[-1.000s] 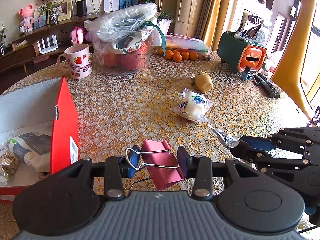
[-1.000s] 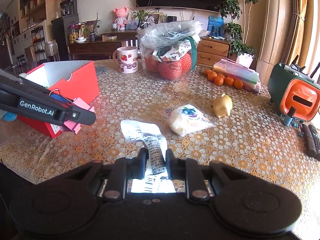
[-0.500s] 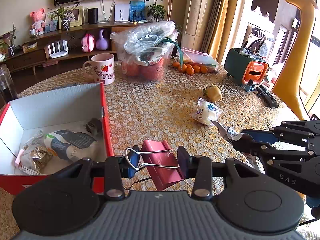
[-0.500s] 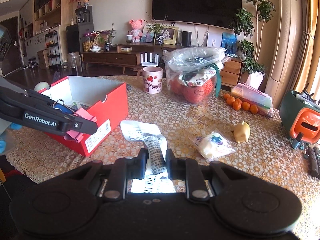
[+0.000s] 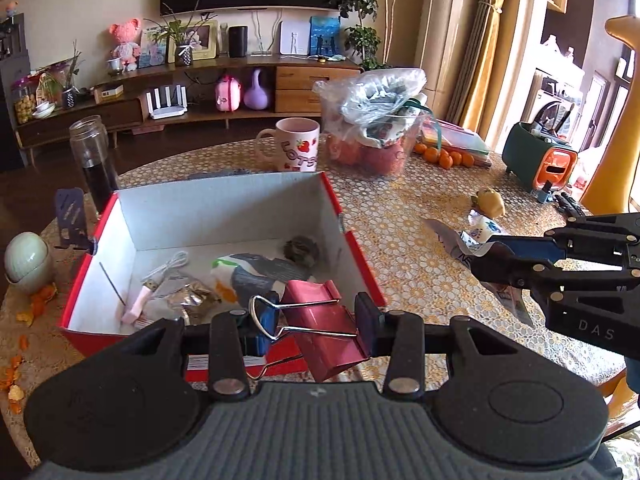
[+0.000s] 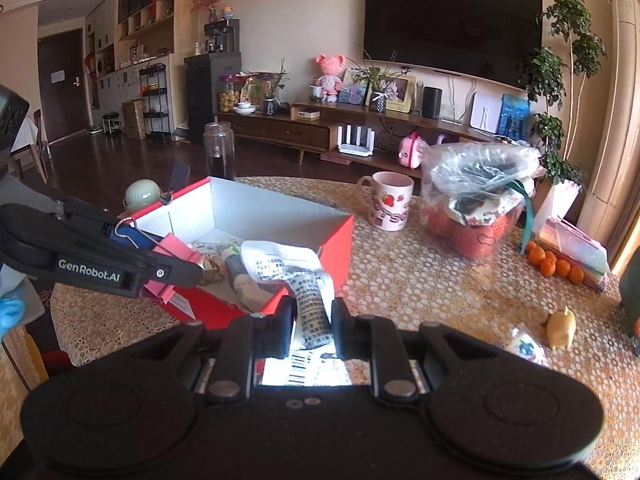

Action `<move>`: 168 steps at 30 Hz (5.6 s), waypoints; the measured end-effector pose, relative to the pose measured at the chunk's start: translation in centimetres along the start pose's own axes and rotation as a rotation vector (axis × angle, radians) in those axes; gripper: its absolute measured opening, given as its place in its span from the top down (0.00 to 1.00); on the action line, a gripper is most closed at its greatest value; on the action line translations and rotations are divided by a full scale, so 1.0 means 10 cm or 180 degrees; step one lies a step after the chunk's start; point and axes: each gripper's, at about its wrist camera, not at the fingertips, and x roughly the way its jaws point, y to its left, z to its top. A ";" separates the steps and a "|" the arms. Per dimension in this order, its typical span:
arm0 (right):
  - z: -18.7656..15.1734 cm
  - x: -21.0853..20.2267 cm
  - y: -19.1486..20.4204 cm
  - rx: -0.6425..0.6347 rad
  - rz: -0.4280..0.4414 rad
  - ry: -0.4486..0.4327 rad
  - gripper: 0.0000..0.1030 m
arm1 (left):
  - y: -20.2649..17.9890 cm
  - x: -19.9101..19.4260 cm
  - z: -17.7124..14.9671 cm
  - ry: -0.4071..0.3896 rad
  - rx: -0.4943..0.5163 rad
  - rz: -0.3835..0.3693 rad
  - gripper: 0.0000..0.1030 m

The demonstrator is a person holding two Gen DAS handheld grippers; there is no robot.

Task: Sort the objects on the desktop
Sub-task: 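Carry the binder clip with left tool while right tool carries the receipt over the red box, then open left tool to drop the binder clip while right tool releases the receipt, then move both tools back from the red box to the remaining items, then grasp the blueberry snack bag with left tool while right tool grasps the yellow pig figurine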

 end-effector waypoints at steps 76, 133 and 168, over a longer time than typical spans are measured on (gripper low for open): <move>0.37 1.37 0.43 -0.0002 0.0257 0.0368 0.35 | 1.10 1.00 0.31 0.0365 -0.0273 0.0405 0.46; -0.67 -0.74 -0.88 0.0313 0.0061 -0.0220 0.07 | -0.82 0.01 -0.37 -0.0259 0.0153 0.0433 0.02; -0.77 0.66 -3.07 0.0955 -0.1035 0.0306 0.07 | -2.60 2.42 0.37 -0.0038 0.1196 -0.0603 0.00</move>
